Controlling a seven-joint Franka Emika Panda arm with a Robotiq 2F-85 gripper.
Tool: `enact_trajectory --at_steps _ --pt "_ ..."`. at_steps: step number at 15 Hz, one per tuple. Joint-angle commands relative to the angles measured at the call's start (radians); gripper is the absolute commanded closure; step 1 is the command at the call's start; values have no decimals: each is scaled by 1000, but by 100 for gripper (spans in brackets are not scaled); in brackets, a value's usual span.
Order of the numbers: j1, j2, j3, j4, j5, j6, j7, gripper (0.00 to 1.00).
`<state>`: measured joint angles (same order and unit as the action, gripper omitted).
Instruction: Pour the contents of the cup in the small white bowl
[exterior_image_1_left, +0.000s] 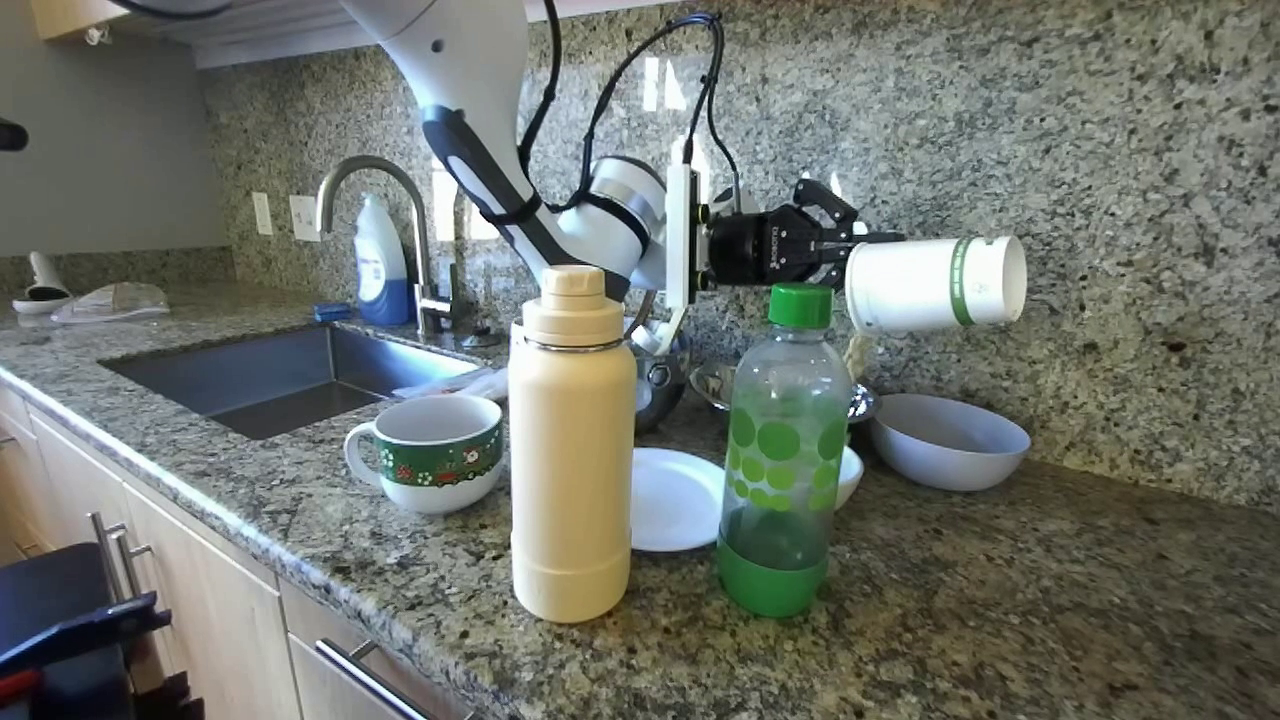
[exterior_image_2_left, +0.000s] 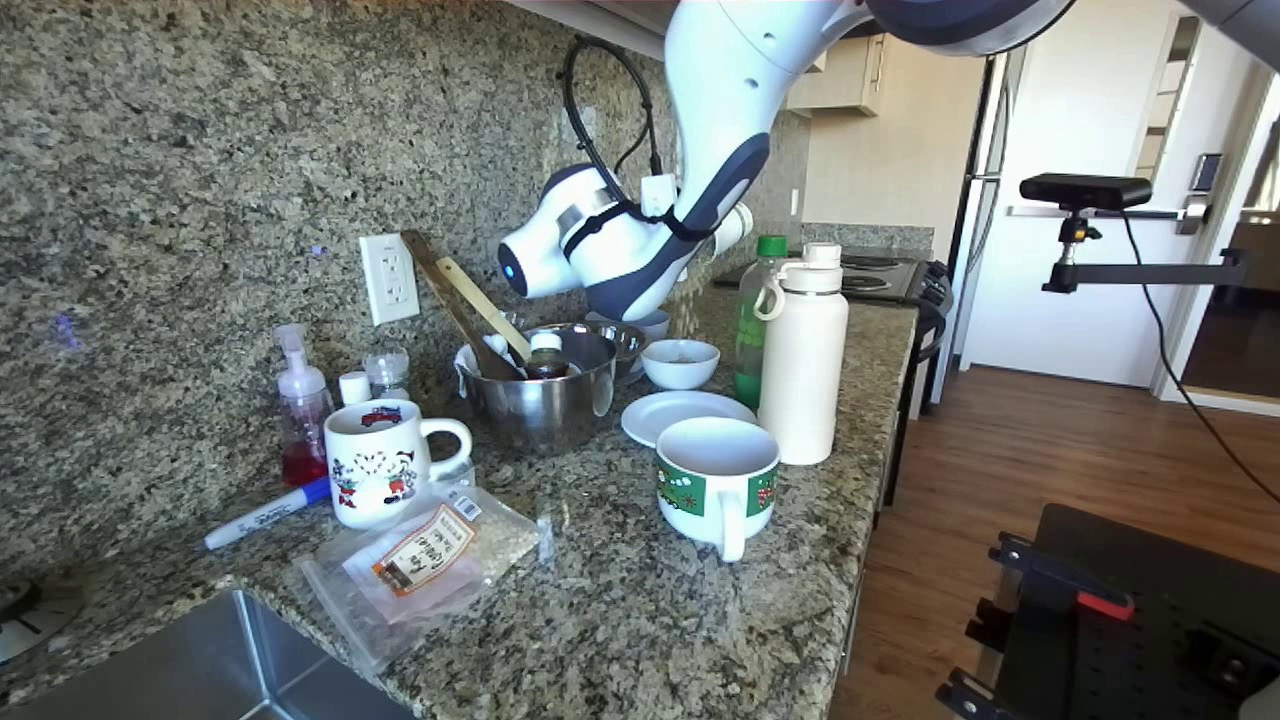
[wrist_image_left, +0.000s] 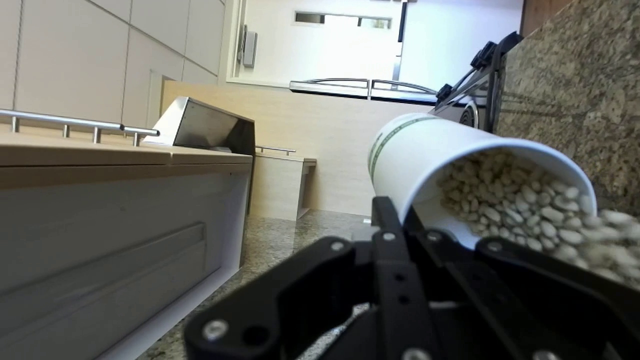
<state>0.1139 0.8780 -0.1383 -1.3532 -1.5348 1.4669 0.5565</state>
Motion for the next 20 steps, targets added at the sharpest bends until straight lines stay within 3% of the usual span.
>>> enact_trajectory --at_steps 1,7,11,20 --pt "-11 5 14 12 -38 -35 -41 99" --pt "-16 3 20 12 -60 -39 -51 99" --pt "-31 -6 43 31 -14 -33 -31 99" --pt "-102 -45 102 91 318 14 124 99"
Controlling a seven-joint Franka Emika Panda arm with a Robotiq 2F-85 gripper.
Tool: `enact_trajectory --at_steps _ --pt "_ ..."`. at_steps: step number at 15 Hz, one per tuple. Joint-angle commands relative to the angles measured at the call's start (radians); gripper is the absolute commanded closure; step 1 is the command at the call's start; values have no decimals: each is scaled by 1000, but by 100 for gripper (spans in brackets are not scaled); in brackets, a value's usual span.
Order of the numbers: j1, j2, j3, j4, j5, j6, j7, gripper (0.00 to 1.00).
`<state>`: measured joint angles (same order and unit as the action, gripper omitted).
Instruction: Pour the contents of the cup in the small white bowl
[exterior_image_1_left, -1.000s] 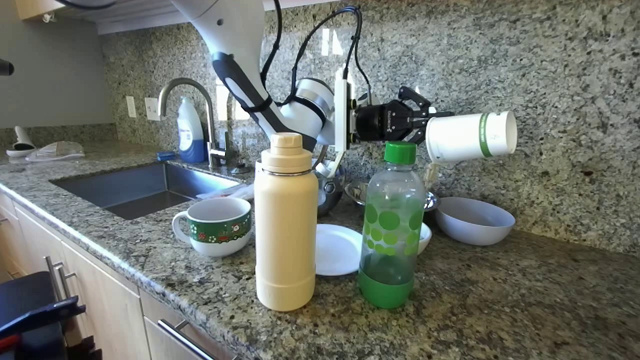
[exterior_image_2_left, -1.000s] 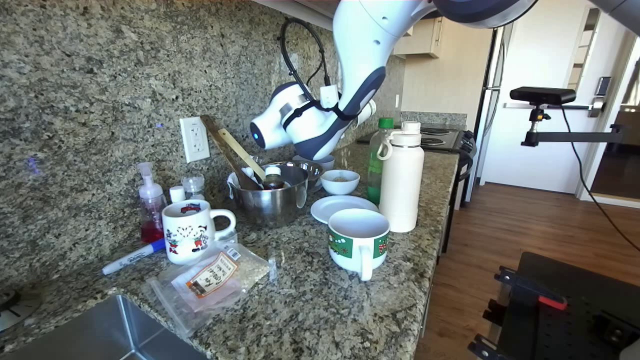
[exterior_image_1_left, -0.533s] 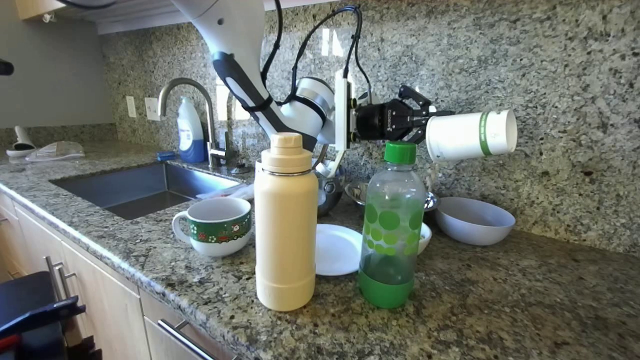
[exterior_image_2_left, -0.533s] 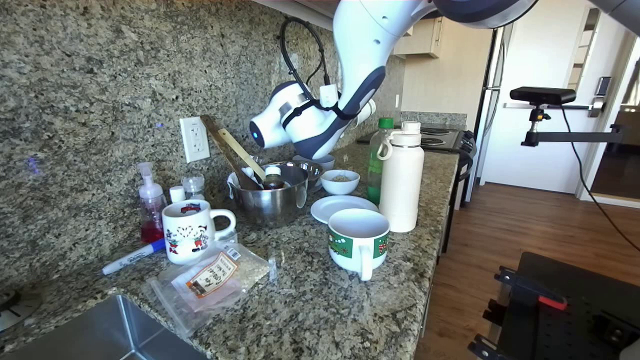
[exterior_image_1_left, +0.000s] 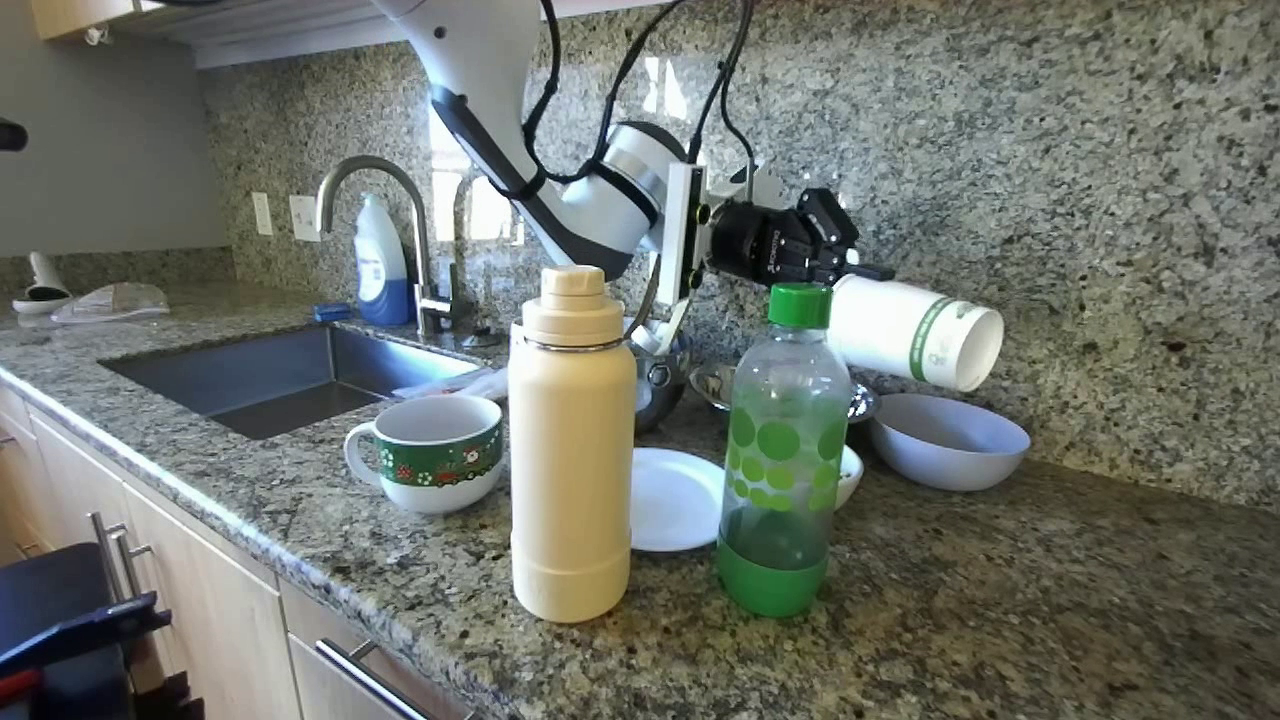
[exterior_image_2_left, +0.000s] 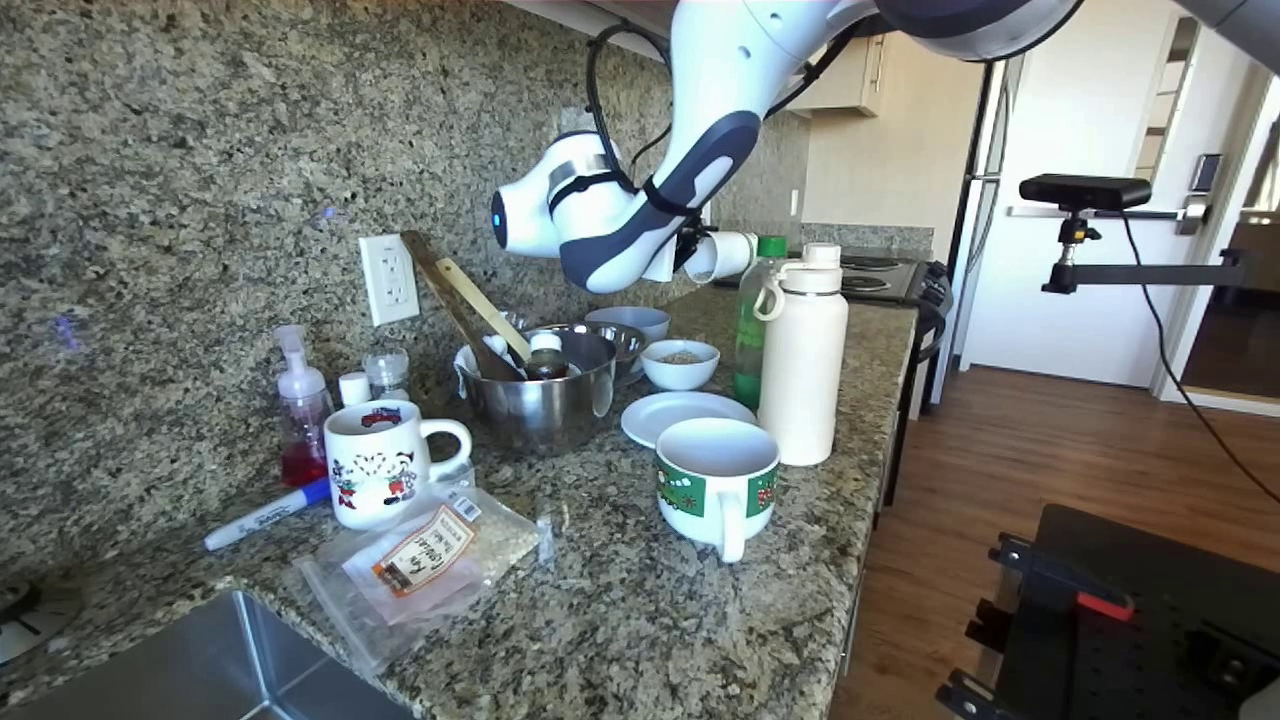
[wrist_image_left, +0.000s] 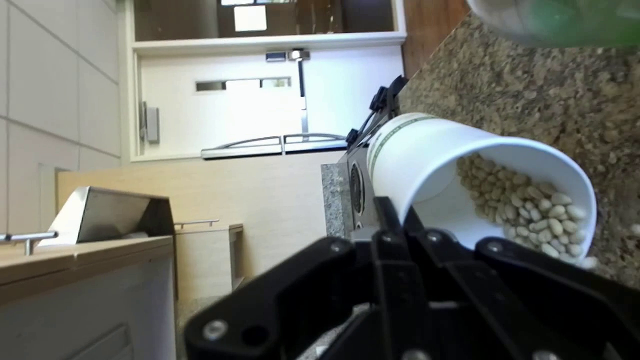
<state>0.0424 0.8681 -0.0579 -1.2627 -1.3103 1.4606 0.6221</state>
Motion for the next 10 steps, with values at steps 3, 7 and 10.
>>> enact_trajectory --at_steps 3,7,10 --pt "-45 -58 11 1 187 76 141 99" --pt "-58 -76 -13 9 234 197 220 99" --pt "-74 -97 -18 5 277 306 280 99"
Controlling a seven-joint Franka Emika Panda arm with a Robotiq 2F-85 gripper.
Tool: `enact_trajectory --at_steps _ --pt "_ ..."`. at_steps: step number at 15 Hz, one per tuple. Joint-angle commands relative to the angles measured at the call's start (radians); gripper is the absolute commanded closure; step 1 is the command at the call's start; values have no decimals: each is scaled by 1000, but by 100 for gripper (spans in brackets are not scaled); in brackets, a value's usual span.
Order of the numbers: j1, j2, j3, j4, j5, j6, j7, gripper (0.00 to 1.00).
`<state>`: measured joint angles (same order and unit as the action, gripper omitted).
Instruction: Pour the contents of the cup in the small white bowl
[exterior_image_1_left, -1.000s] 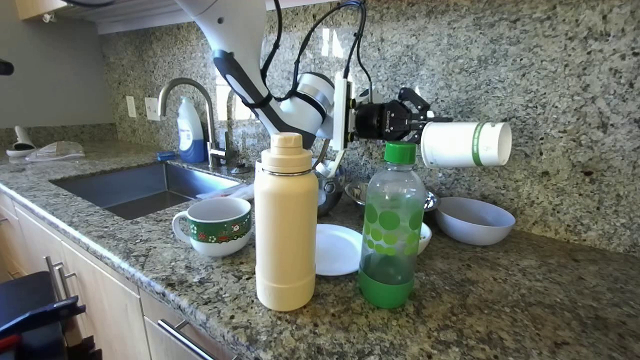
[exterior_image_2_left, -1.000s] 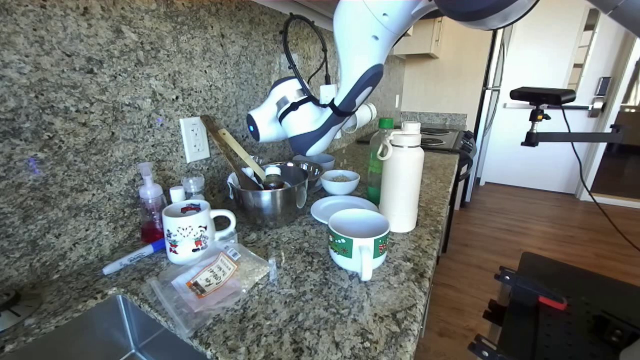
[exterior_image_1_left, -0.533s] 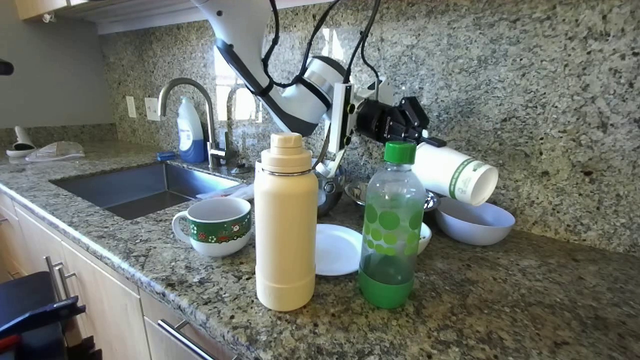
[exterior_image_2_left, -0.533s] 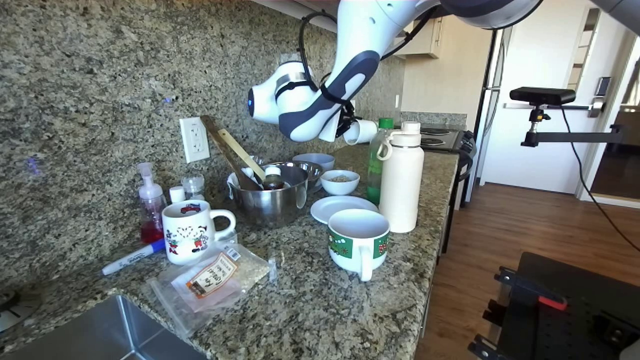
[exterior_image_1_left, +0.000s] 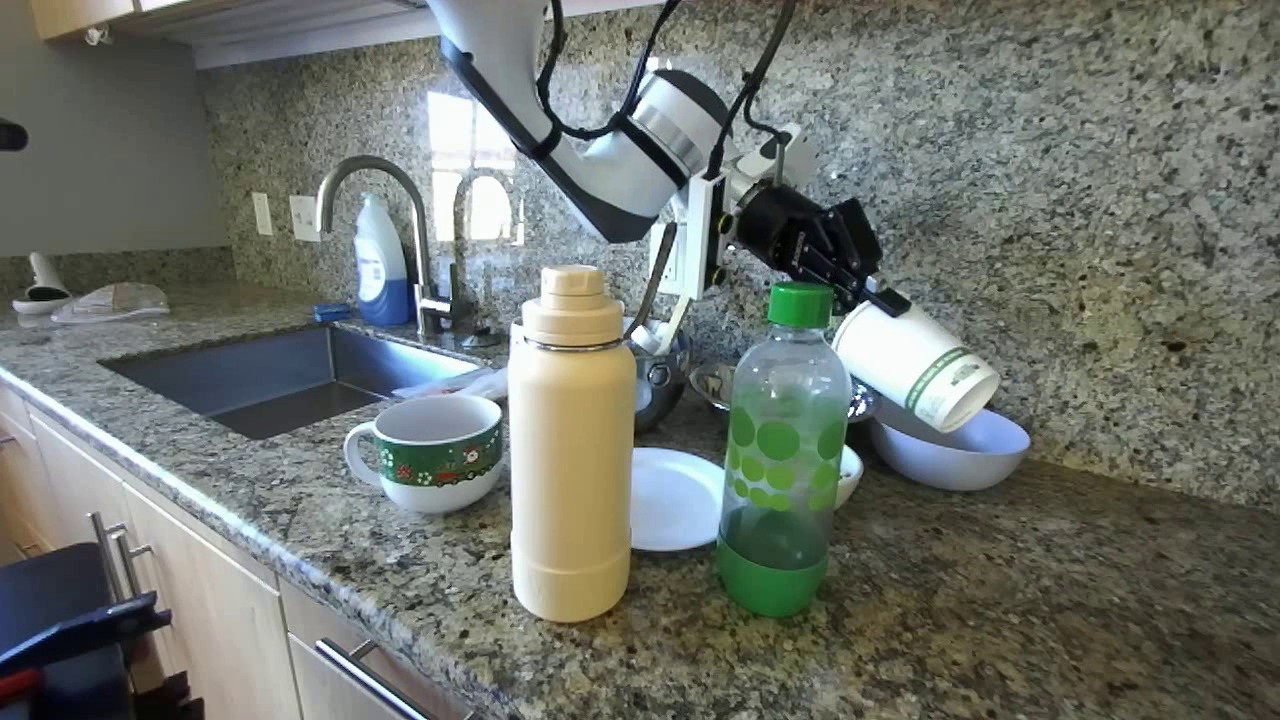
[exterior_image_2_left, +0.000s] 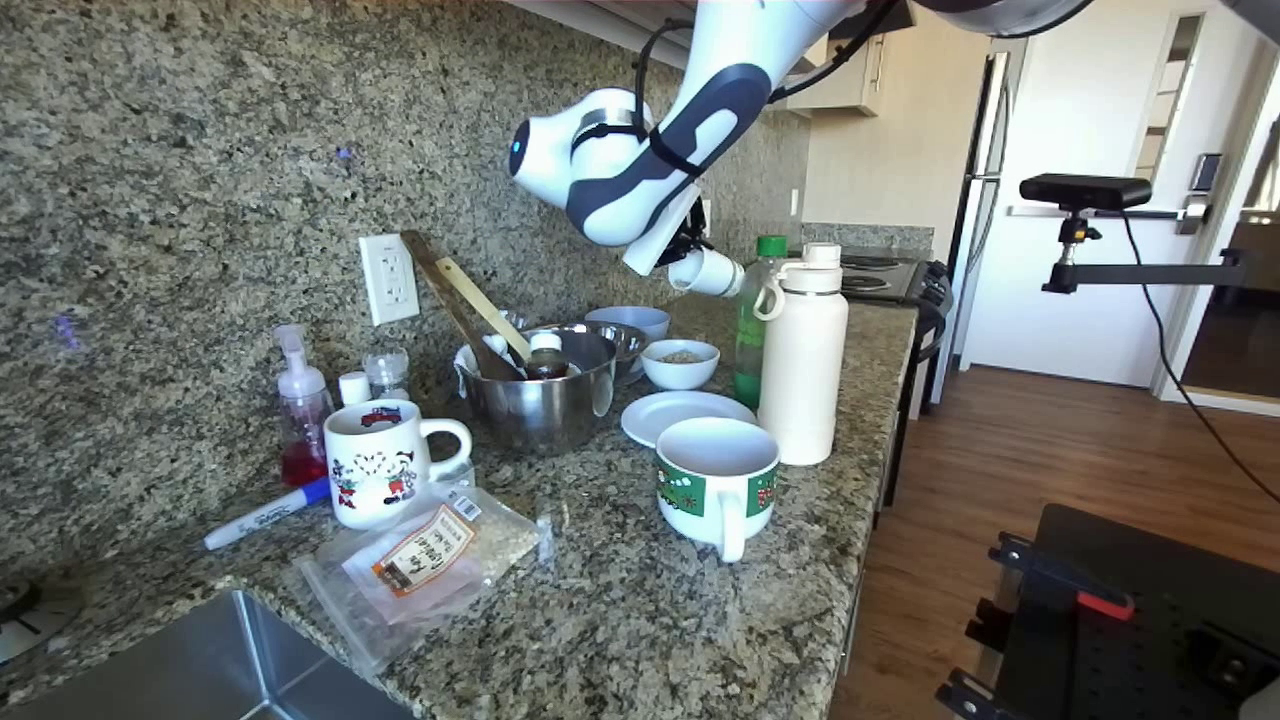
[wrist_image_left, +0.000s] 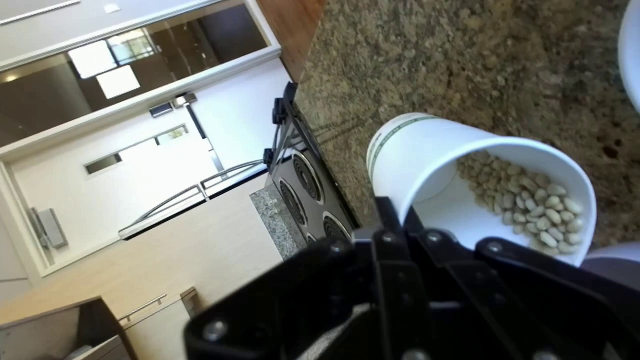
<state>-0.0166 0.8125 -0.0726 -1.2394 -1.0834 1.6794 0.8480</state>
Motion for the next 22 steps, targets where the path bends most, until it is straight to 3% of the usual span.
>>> enact_trajectory --at_steps 1,10,18,22 --pt "-21 -51 -4 -23 72 127 75 99" --pt "-42 -167 -21 -115 340 455 151 99" --pt "-19 -361 -51 -388 652 771 101 99" --pt "-27 -453 -11 -532 834 855 -14 99"
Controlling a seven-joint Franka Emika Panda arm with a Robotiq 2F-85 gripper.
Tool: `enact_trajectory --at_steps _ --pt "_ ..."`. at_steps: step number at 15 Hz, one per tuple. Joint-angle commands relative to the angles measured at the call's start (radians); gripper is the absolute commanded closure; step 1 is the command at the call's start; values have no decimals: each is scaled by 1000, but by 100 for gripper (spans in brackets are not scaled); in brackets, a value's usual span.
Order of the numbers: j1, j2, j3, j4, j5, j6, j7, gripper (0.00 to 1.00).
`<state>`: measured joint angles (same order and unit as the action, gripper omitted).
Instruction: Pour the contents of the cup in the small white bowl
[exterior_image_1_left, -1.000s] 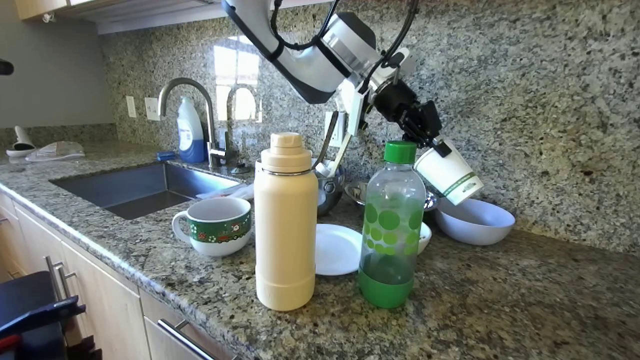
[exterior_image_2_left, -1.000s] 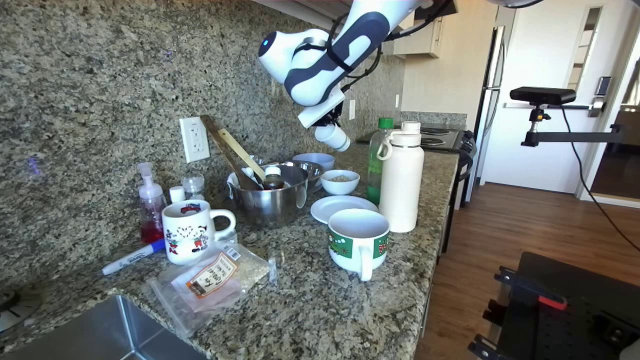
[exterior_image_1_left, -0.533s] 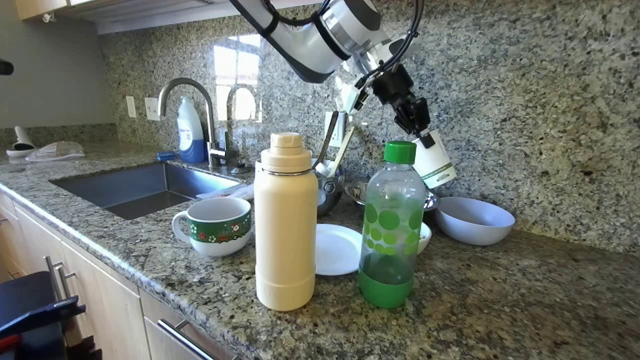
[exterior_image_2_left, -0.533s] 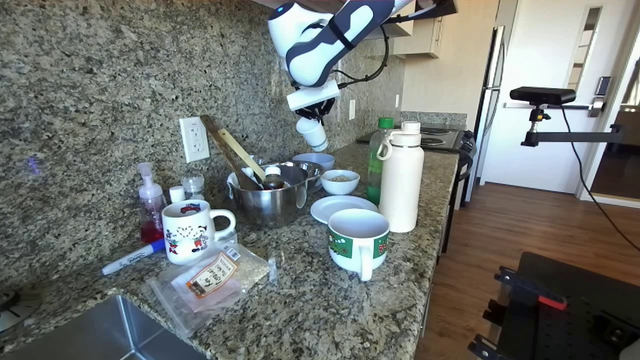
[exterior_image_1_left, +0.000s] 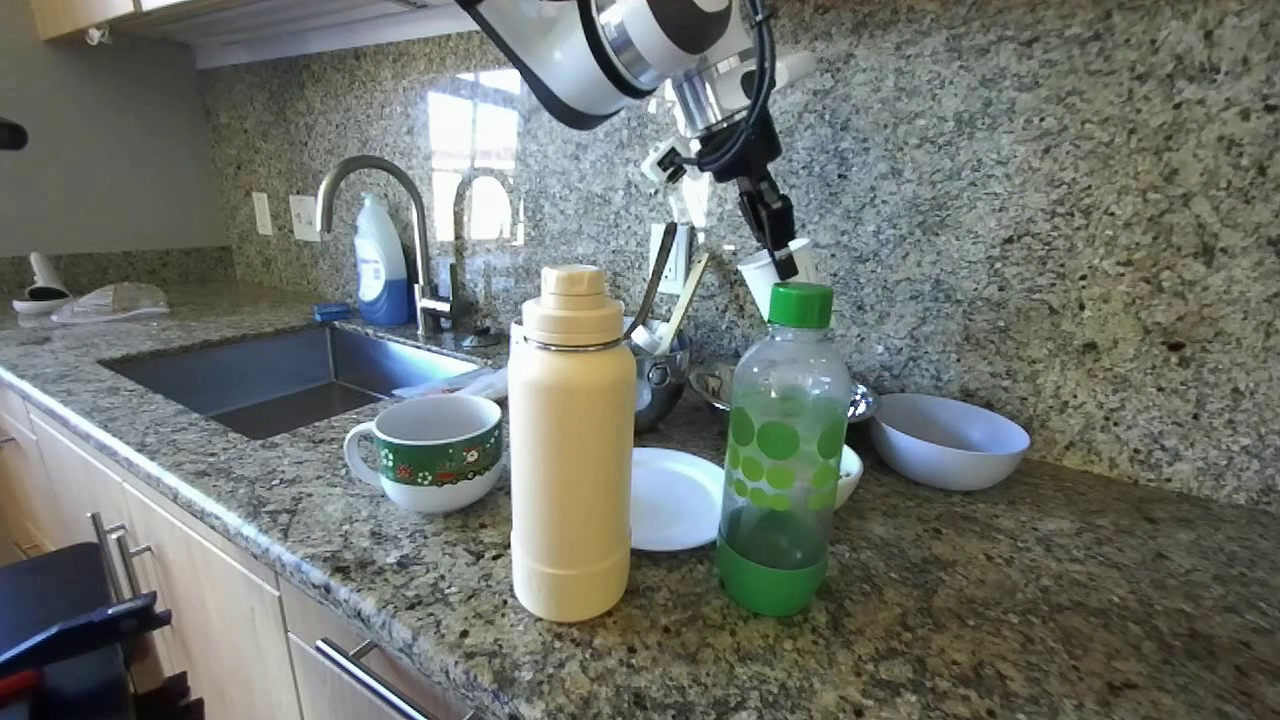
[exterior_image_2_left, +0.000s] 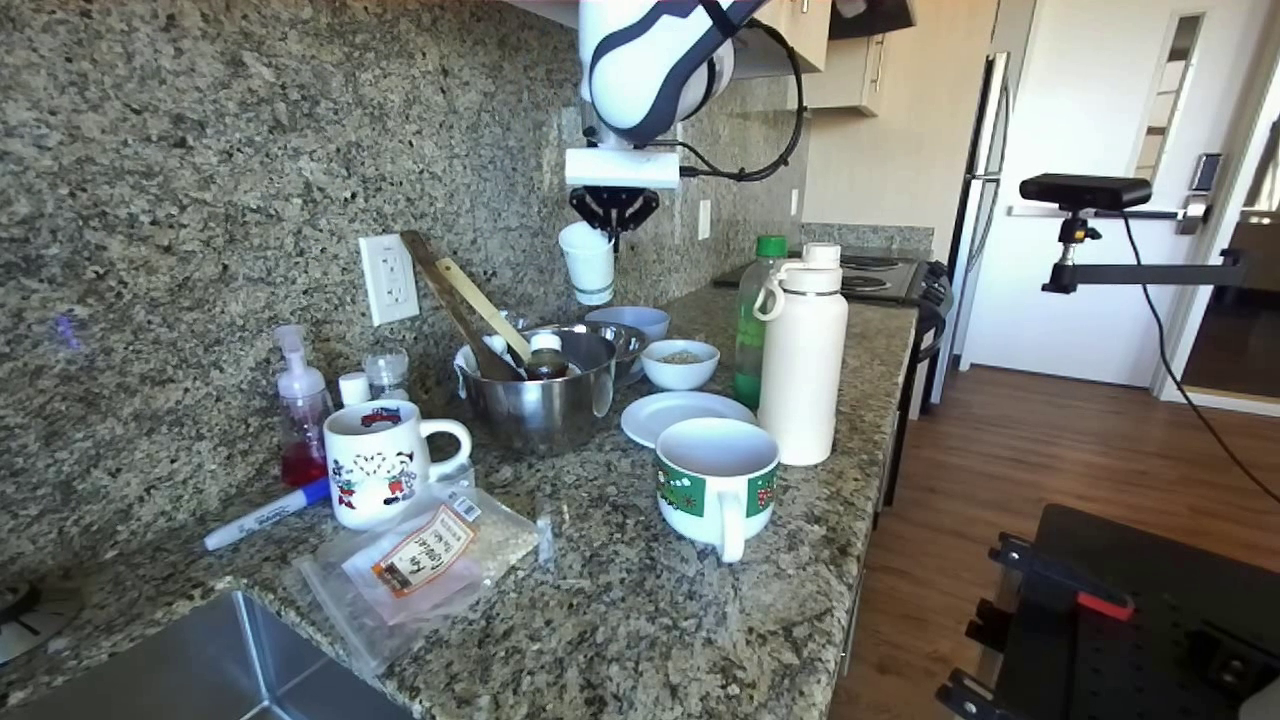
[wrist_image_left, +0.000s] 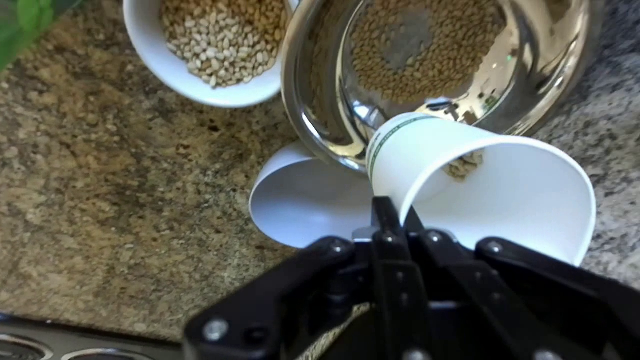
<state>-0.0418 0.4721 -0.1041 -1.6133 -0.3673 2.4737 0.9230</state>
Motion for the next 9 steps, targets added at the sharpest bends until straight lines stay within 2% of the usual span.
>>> enact_trajectory --at_steps 1,2,3,7,9 --pt "-8 -130 34 -185 177 63 -133 99" --pt "-9 -152 36 -215 228 66 -166 99" --pt "31 -66 -14 -102 184 32 -126 99" --pt "41 -77 -26 -114 197 23 -145 99" --pt "36 -88 -11 -125 218 27 -187 99"
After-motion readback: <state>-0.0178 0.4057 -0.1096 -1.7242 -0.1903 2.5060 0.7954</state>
